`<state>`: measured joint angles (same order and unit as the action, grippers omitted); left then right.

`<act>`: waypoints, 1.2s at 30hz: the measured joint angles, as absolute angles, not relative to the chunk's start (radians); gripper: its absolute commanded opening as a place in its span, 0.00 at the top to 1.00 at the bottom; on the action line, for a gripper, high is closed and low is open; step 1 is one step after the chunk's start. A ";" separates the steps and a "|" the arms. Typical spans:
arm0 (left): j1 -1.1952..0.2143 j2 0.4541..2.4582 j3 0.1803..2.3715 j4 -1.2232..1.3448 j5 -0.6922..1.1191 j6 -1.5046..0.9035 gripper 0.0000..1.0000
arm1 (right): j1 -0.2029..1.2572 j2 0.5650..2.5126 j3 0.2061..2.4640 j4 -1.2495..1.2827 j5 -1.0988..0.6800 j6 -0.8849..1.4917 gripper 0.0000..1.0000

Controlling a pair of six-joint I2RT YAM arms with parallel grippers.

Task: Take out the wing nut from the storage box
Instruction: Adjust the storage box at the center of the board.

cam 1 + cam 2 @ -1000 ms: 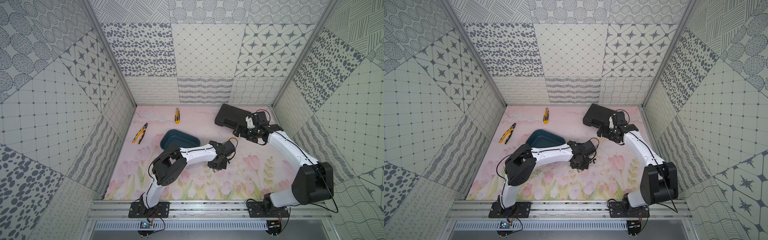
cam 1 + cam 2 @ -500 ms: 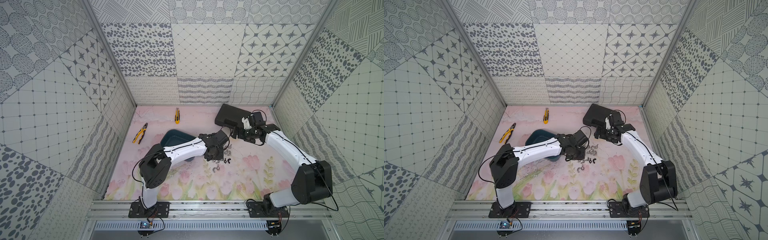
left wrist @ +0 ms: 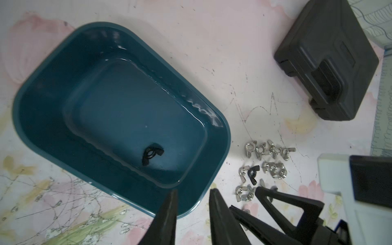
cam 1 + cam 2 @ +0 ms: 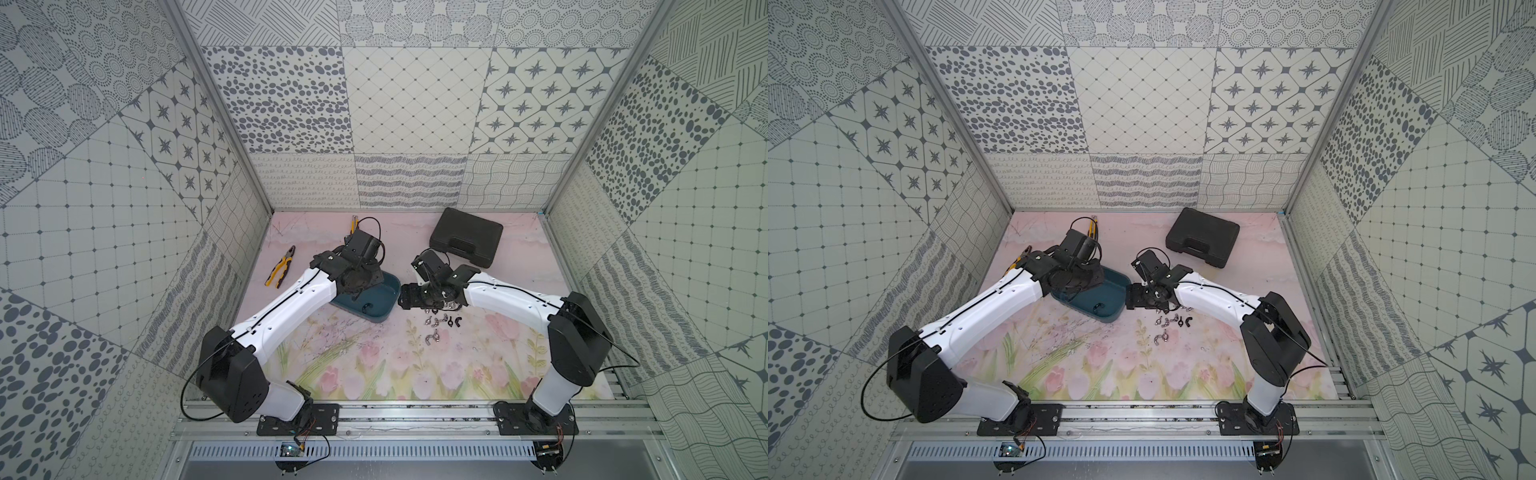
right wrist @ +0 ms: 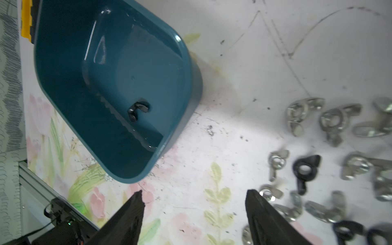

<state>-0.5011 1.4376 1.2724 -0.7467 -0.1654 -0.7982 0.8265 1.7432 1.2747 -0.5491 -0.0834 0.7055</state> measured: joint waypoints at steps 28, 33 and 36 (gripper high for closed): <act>-0.416 1.370 1.250 -0.753 -0.193 -0.744 0.69 | 0.834 1.940 1.415 -0.449 -0.057 0.883 0.86; -0.414 1.387 1.264 -0.765 -0.189 -0.728 0.69 | 0.815 1.964 1.441 -0.456 -0.086 0.864 0.88; -0.411 1.404 1.282 -0.781 -0.184 -0.711 0.70 | 0.800 1.979 1.462 -0.469 -0.114 0.844 0.89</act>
<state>-0.4110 1.4036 1.2823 -0.7815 -0.1844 -0.7113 0.8001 1.9785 1.4620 -0.4694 -0.1143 0.8436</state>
